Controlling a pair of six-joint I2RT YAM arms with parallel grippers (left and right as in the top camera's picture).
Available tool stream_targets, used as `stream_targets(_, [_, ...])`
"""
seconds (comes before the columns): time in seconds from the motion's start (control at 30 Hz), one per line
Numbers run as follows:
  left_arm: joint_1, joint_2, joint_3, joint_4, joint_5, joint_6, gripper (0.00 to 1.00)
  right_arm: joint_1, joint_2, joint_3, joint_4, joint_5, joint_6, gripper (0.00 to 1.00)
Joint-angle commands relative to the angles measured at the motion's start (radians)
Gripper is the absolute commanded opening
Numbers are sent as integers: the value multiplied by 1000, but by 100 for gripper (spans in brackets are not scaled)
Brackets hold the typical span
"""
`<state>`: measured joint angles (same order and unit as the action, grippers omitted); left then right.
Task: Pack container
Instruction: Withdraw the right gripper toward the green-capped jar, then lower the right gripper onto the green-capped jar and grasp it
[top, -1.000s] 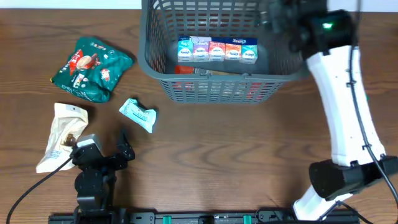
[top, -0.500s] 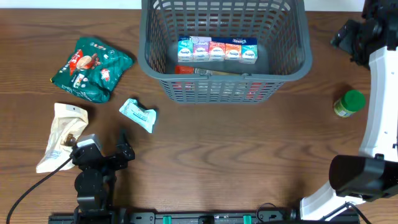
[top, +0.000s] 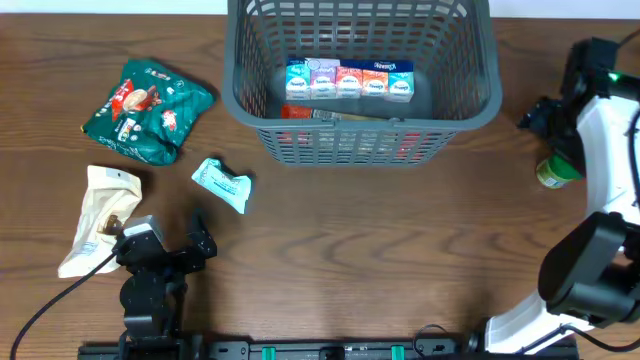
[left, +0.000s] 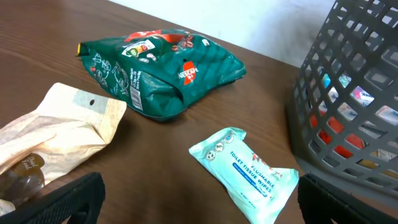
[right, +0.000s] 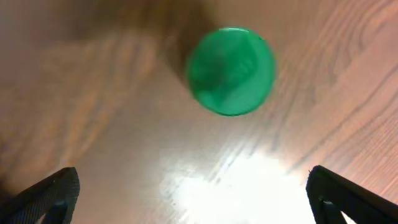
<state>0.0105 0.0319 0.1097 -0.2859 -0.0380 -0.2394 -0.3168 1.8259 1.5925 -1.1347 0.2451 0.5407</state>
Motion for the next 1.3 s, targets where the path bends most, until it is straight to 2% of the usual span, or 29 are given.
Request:
stream_targets(0.0, [3,-1,-16,-21,-19,-5,99,-81,-6,-11,-4,-71,-54,99])
stream_targets(0.3, [3,-1,-16,-21,-19,-5,98,-177,-6,-12,-2,-79,-189,99])
stream_targets(0.47, [3,-1,-16,-21,-19,-5,99,-192,-6,-45,67,-175,-275,99])
stream_targets(0.87, [3,-1,-16,-21,-19,-5,99,-192,2,-90,179,-175,-283,99])
stream_targets(1.27, [3,-1,-16,-21,-19,-5,99,-193,118,-90,191,-182,-272,99])
